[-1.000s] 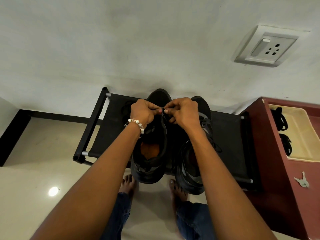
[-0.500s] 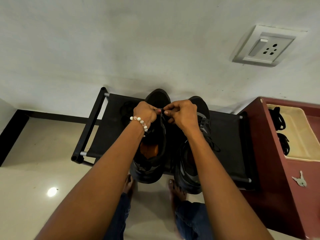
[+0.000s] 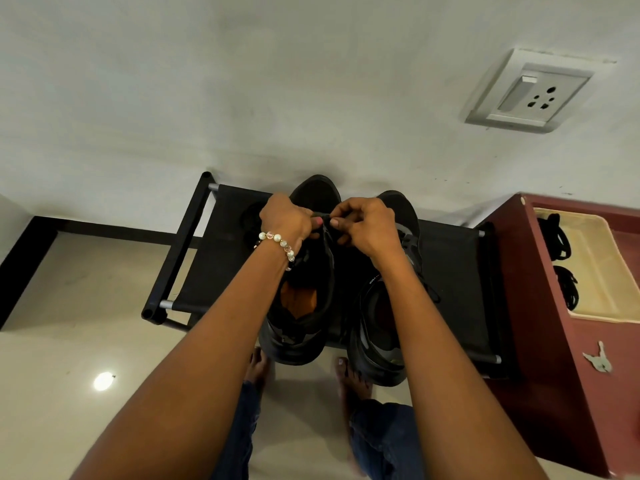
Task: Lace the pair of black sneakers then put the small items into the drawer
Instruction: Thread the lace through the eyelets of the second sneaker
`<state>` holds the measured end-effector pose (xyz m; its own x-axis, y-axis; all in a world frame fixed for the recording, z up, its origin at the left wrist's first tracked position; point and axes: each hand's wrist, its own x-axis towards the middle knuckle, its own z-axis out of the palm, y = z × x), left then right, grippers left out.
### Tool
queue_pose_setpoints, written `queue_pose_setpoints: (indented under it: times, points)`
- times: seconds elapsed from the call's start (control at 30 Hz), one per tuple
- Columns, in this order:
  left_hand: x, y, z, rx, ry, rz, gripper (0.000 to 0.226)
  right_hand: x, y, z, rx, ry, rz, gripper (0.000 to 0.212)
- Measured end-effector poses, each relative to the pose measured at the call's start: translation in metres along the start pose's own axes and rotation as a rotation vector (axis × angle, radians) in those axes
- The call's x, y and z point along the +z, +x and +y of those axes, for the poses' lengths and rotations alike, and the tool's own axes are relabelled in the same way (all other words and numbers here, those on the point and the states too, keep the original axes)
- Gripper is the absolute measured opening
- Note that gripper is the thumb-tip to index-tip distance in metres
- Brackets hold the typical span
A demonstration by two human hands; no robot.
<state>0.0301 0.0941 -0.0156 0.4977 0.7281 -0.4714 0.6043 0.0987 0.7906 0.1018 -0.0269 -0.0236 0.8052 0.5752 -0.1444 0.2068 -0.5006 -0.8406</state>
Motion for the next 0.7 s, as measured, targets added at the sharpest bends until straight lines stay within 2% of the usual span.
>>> queue_pose_setpoints:
  times: [0.07, 0.13, 0.37, 0.57, 0.7]
  points:
    - [0.001, 0.000, -0.001, -0.020, -0.048, 0.040, 0.038, 0.000, -0.001, 0.001, 0.014, 0.020, 0.001, 0.006]
    - [0.004, 0.000, -0.003, 0.004, -0.038, 0.066, 0.042, 0.000, -0.001, 0.001, 0.018, 0.024, 0.005, 0.009]
    - [0.017, -0.003, -0.008, 0.051, 0.046, 0.160, 0.024, -0.002, -0.002, -0.002, 0.036, 0.039, -0.012, 0.014]
    - [0.012, 0.000, -0.003, 0.038, -0.008, 0.080, 0.010, 0.000, -0.004, -0.005, 0.038, 0.063, 0.051, 0.006]
    - [0.000, -0.003, 0.005, 0.088, -0.184, -0.050, 0.014, -0.003, -0.006, -0.012, 0.097, 0.080, 0.057, 0.003]
